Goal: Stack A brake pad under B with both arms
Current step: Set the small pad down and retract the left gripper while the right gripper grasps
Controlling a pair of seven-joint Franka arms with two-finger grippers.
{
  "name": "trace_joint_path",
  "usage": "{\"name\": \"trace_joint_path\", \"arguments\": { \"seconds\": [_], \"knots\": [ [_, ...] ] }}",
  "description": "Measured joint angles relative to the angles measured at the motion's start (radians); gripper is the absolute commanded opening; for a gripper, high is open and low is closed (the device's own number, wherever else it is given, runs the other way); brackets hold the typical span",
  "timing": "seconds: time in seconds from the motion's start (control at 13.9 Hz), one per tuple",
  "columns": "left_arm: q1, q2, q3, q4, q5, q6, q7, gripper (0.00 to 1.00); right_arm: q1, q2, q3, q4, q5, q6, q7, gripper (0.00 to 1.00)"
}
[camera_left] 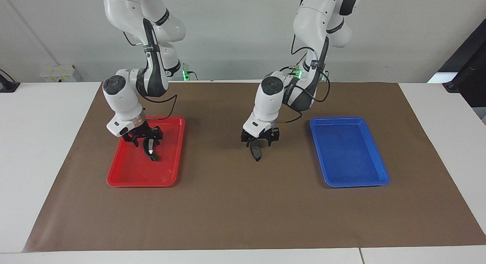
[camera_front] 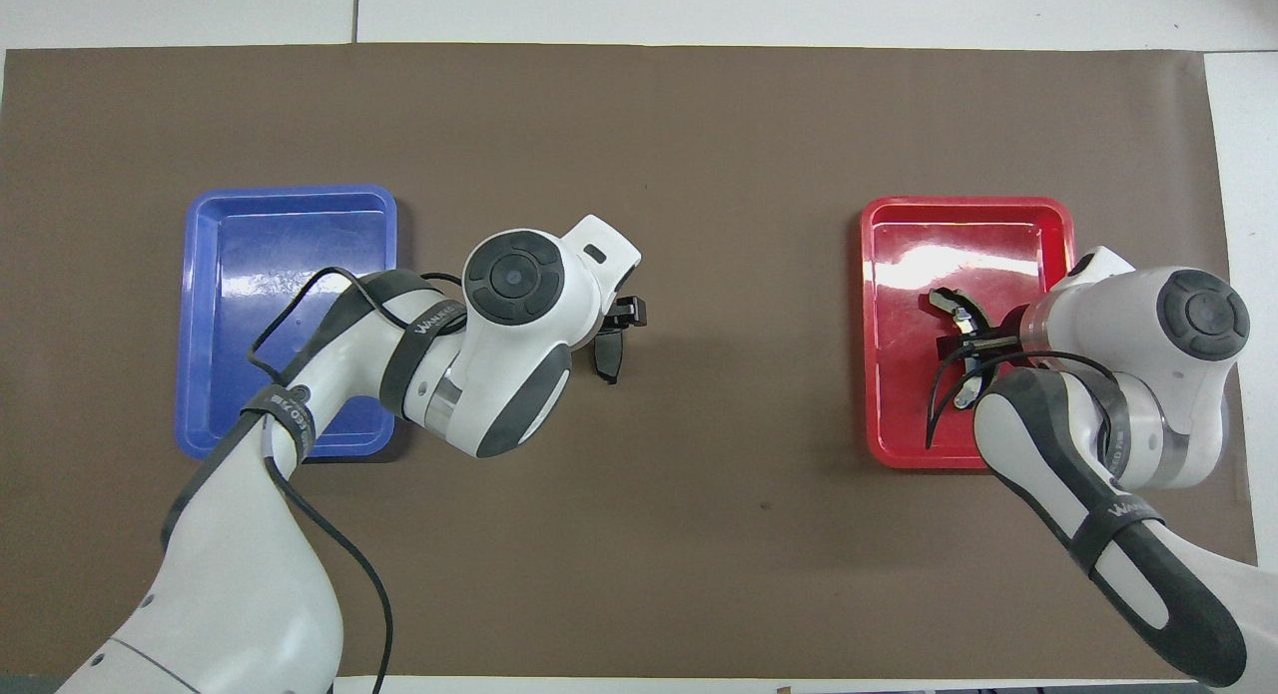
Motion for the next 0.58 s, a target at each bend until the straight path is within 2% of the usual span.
{"name": "trace_joint_path", "arguments": {
  "seconds": [0.29, 0.36, 0.43, 0.58],
  "knots": [
    [0.181, -0.12, 0.007, 0.001, 0.001, -0.194, 0.287, 0.99, 0.0, 0.001, 0.0, -0.013, 0.0, 0.001, -0.001, 0.78],
    [0.232, -0.14, 0.008, 0.001, 0.001, -0.228, 0.368, 0.99, 0.0, 0.001, 0.0, -0.014, 0.0, 0.002, -0.001, 0.76],
    [0.28, -0.153, 0.009, 0.001, 0.001, -0.258, 0.441, 0.99, 0.0, 0.001, 0.0, -0.015, 0.0, 0.002, -0.001, 0.7],
    [0.361, -0.175, 0.01, 0.001, 0.0, -0.309, 0.559, 0.99, 0.0, 0.0, 0.0, -0.016, 0.0, 0.003, -0.001, 0.22]
  ]
}}
